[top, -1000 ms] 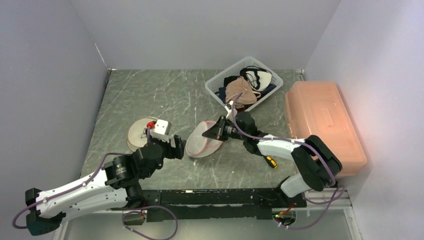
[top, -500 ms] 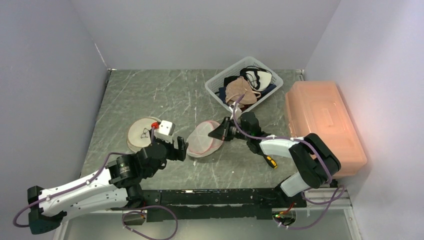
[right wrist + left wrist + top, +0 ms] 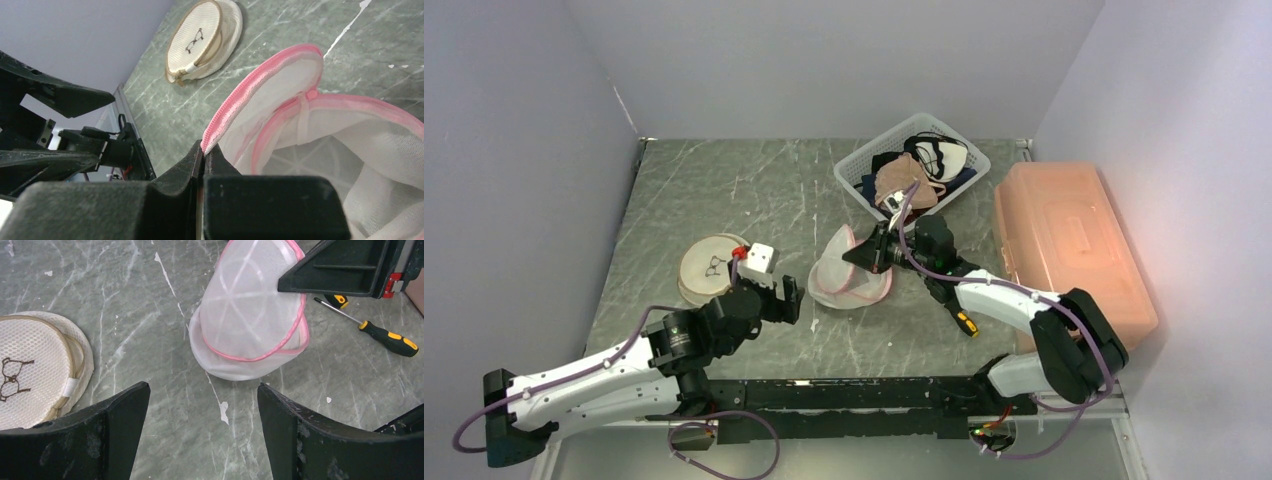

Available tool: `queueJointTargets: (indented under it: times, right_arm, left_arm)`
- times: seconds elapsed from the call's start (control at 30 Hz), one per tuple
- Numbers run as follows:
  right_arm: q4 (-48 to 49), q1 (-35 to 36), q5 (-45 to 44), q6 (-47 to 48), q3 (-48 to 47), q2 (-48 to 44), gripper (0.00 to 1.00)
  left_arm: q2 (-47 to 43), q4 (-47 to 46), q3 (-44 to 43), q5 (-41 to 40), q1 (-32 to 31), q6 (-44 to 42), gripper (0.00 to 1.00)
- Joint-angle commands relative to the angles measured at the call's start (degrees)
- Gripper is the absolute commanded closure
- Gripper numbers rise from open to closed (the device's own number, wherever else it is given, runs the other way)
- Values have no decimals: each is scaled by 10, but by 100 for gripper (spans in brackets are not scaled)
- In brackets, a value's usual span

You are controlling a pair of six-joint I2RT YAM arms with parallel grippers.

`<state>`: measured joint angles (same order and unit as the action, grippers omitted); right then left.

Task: Unzip the laundry bag and remove the bra
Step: Close the laundry bag at the center of the board.

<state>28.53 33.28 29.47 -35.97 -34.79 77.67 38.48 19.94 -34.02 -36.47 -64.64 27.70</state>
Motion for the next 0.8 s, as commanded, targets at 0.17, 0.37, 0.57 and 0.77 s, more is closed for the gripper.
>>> queueJointTargets:
  times: [0.17, 0.37, 0.57, 0.77]
  right_arm:
    - [60, -7, -16, 2, 38, 36, 100]
    - [36, -12, -73, 2, 63, 45, 91]
    - [-41, -12, -162, 3, 70, -8, 52]
    - [-150, -9, -226, 18, 55, -68, 32]
  left_arm:
    - [-7, -25, 13, 16, -3, 10, 16]
    - [-8, -18, 15, 20, -2, 21, 16]
    - [1, -26, 19, 25, -2, 24, 16]
    - [21, -35, 17, 31, -2, 25, 16]
